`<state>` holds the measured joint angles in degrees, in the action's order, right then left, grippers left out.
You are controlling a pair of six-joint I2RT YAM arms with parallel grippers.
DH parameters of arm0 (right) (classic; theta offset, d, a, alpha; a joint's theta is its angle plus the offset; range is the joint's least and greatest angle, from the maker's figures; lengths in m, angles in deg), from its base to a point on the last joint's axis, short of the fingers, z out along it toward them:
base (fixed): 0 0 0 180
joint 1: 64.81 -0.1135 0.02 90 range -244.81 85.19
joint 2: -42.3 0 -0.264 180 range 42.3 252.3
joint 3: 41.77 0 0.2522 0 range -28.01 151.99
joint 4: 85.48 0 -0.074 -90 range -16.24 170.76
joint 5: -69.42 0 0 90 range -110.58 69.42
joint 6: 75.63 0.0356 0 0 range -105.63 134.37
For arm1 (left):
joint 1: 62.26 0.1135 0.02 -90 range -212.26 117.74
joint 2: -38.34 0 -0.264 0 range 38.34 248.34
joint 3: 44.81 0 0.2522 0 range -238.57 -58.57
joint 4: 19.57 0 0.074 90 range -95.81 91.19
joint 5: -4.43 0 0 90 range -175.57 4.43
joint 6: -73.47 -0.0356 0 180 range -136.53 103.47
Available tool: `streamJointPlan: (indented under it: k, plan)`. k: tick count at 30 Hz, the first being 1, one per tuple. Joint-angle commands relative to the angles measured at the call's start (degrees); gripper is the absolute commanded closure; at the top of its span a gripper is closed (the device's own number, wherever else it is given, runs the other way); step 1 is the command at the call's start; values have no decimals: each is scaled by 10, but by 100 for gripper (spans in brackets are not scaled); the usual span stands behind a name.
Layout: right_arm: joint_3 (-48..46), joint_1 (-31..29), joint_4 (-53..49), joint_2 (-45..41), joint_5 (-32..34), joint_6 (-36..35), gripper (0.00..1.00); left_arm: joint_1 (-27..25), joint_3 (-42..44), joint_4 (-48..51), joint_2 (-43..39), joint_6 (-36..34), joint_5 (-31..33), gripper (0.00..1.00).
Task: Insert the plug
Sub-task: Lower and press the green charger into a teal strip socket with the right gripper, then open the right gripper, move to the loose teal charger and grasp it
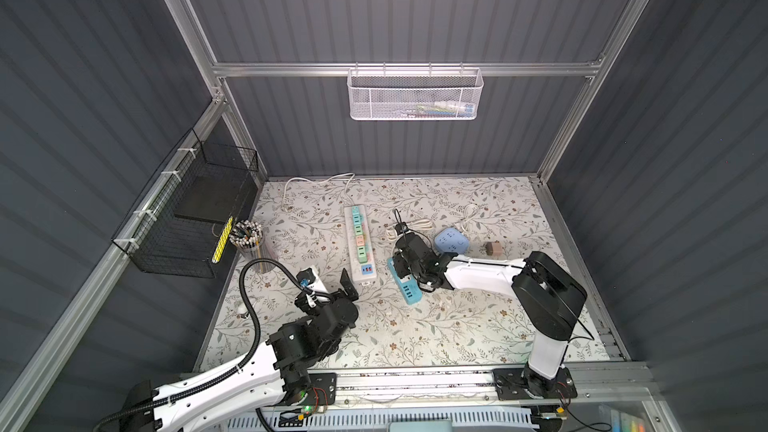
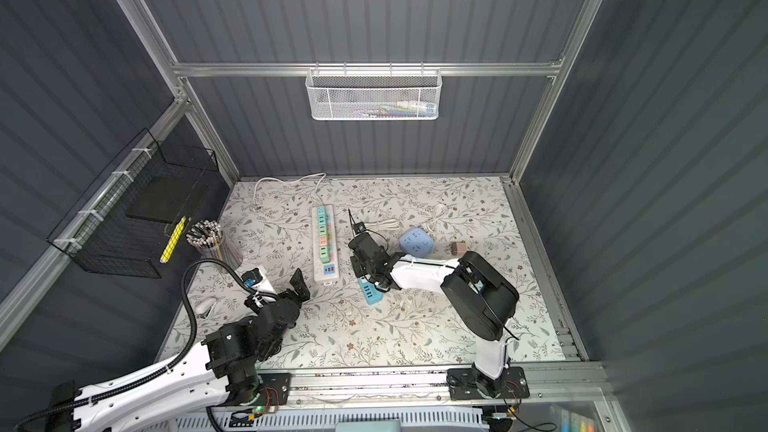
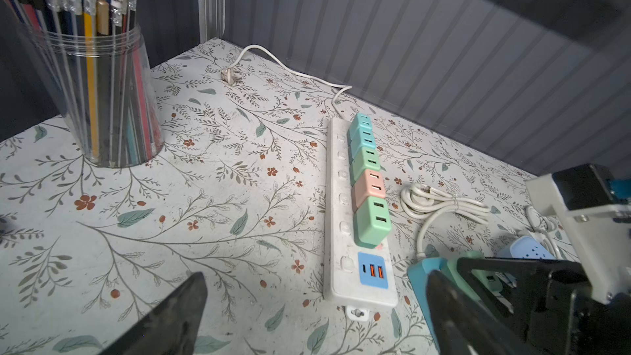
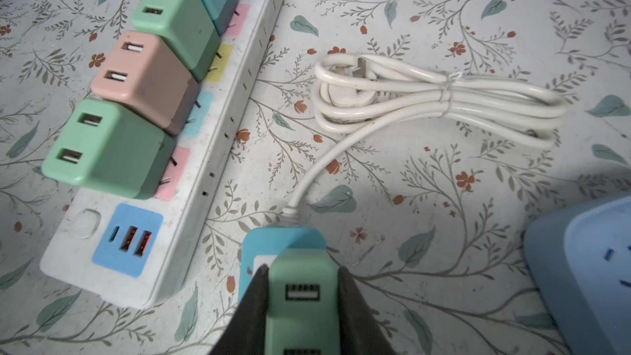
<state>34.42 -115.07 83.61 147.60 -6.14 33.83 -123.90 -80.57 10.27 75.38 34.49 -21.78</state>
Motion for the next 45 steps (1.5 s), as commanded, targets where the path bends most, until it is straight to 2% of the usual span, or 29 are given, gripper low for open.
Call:
streamJointPlan:
  k: [1, 3, 6, 11, 14, 16, 20, 25, 28, 30, 32, 36, 38, 41, 45]
  plan:
    - [-3, -1, -95, -25, -57, 9, 54, 4, -8, -40, 1, -47, -15, 0]
    - [8, 3, -109, -61, -75, 8, 44, 5, -18, -49, 3, -74, -34, 0]
    - [23, 9, -130, -118, -76, 1, 38, 5, -31, -68, 7, -115, -62, 0]
    - [15, 31, -157, -192, -64, 3, 34, 5, -51, -86, 26, -155, -86, 0]
    - [-12, 55, -176, -238, -69, 31, 33, 4, -73, -74, 49, -172, -94, 0]
    - [-37, 87, -200, -281, -92, 59, 33, 4, -88, -61, 67, -184, -97, 0]
    - [-112, 155, -263, -382, -47, 88, 32, 6, -86, -116, 93, -222, -127, 0]
    - [-193, 288, -381, -509, 37, 154, 27, 6, -72, -228, 141, -247, -237, 0]
    - [-249, 367, -388, -553, 36, 175, 22, 6, -103, -239, 195, -258, -289, 0]
    - [-263, 412, -385, -553, 7, 182, 19, 6, -129, -229, 229, -260, -306, 0]
    - [-270, 432, -367, -536, 3, 175, 18, 6, -142, -232, 254, -257, -318, 0]
    - [-257, 481, -321, -444, -25, 147, 18, 6, -146, -231, 267, -246, -340, 0]
    - [-244, 507, -297, -386, -66, 136, 19, 6, -142, -224, 257, -242, -342, 0]
    - [-227, 516, -272, -327, -77, 129, 20, 6, -129, -217, 234, -233, -332, 0]
    - [-224, 518, -257, -299, -98, 122, 20, 7, -125, -187, 212, -226, -318, 0]
